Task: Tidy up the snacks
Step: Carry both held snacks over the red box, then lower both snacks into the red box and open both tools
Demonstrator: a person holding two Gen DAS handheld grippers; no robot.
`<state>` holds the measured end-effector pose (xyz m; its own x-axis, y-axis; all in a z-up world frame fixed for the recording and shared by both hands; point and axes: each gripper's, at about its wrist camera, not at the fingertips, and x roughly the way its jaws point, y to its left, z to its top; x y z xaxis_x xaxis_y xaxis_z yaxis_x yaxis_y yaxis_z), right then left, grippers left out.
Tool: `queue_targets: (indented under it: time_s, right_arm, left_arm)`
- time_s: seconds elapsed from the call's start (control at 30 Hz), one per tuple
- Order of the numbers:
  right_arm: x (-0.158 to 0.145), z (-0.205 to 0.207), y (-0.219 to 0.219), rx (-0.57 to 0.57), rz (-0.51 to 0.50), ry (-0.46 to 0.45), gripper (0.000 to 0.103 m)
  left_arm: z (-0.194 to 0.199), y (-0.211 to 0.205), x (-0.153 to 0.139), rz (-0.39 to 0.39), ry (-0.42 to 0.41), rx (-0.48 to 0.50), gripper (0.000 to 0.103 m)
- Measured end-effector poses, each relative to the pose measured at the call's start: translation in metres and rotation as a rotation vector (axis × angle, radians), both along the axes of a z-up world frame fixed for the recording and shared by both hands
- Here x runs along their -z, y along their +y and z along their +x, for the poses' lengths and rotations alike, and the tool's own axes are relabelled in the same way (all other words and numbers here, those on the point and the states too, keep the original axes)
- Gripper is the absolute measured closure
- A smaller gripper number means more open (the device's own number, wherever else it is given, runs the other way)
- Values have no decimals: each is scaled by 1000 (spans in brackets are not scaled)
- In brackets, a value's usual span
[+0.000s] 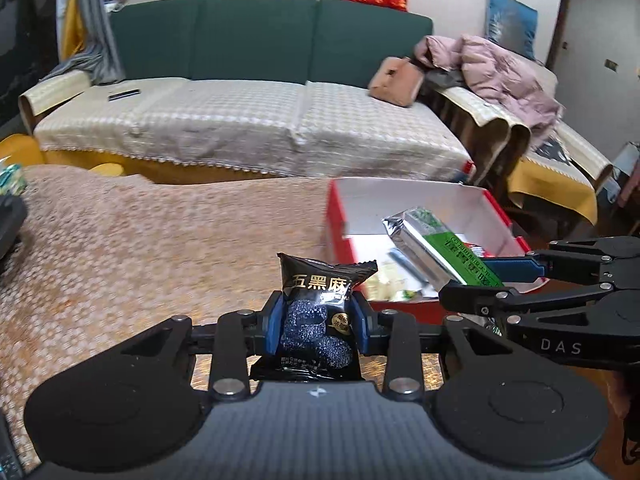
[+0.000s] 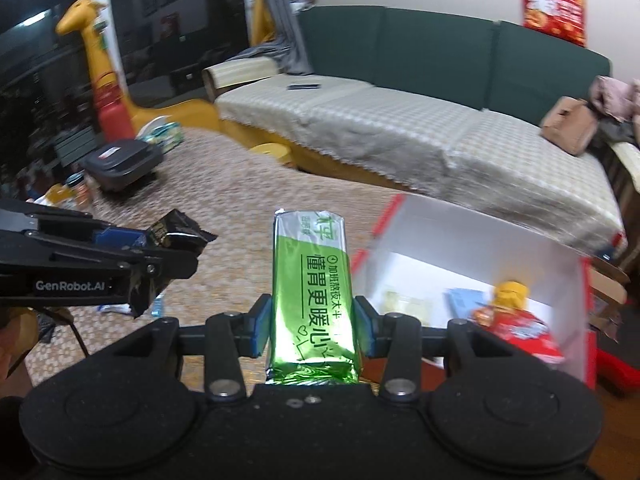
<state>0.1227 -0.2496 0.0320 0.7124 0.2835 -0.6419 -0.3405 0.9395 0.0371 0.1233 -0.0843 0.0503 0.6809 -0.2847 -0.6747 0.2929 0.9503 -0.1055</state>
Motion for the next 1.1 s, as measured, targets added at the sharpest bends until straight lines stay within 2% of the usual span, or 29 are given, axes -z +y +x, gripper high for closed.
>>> queue_targets:
  time_s: [0.3,0.6,0.83,0.97,1.1]
  right_arm:
    - [9,11,-66,125,-8,3,61]
    - [33,41,-114,241,-53,42,61]
    - [52,68,-122,275,-115,75,61]
    - [64,81,-122,288,-142,93,61]
    - [73,85,-122,286,-147,117,61]
  left_arm:
    - [28,-73,10,70,21,80,69]
    - [64,-130,35,152,69,145,69]
    - [95,-154,60,168,134,150,69]
    - [106,-166,76,219,158,162,69]
    - [115,-176,88,235,195,166,69]
